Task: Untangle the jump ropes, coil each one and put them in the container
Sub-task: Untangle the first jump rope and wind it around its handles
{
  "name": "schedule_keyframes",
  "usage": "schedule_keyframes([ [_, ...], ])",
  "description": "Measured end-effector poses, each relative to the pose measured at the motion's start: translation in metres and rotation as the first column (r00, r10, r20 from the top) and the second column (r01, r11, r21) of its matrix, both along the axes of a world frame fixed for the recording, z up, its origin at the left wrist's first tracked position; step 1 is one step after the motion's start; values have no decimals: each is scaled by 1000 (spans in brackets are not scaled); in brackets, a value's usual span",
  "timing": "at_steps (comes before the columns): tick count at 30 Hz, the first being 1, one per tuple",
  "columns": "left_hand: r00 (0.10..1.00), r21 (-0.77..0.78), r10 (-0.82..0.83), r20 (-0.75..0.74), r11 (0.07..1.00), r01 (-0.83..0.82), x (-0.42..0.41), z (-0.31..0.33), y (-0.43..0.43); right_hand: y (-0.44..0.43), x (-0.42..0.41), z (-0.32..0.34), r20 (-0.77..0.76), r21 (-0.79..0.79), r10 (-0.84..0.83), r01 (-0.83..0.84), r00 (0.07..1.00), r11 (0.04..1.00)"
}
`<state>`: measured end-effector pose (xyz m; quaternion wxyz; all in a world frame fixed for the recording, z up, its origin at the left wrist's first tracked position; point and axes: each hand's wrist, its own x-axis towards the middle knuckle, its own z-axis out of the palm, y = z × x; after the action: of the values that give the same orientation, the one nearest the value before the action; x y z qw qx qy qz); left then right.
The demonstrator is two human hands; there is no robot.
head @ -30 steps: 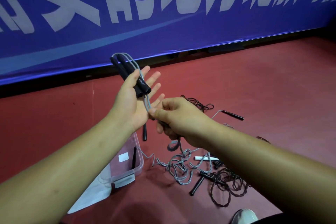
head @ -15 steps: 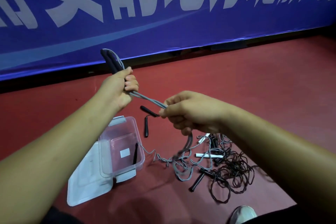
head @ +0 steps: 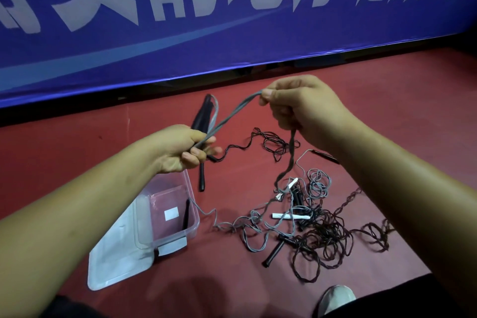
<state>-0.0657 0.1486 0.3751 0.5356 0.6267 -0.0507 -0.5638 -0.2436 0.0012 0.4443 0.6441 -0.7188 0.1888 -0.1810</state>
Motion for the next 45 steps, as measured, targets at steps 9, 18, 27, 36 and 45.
schedule_keyframes([
  [9, 911, -148, -366, -192, 928, 341, -17, 15, 1, -29, 2, -18, -79, 62, -201, 206, 976, 977],
  [18, 710, 178, -669, 220, 743, 645, -39, 9, -1, -25, 3, -19, -179, -441, -201, 104, 963, 891],
  [27, 691, -148, -608, 391, 700, 699, -45, 17, 5, -42, 0, -44, -216, -228, -40, -11, 976, 974],
  [36, 973, -425, -7, 230, 899, 107, -18, 12, -7, -35, -4, -36, -372, -219, 69, -160, 926, 963],
  [45, 954, -223, 32, 298, 974, 37, 13, -3, -1, -28, -16, -14, -324, -137, 162, -216, 932, 967],
])
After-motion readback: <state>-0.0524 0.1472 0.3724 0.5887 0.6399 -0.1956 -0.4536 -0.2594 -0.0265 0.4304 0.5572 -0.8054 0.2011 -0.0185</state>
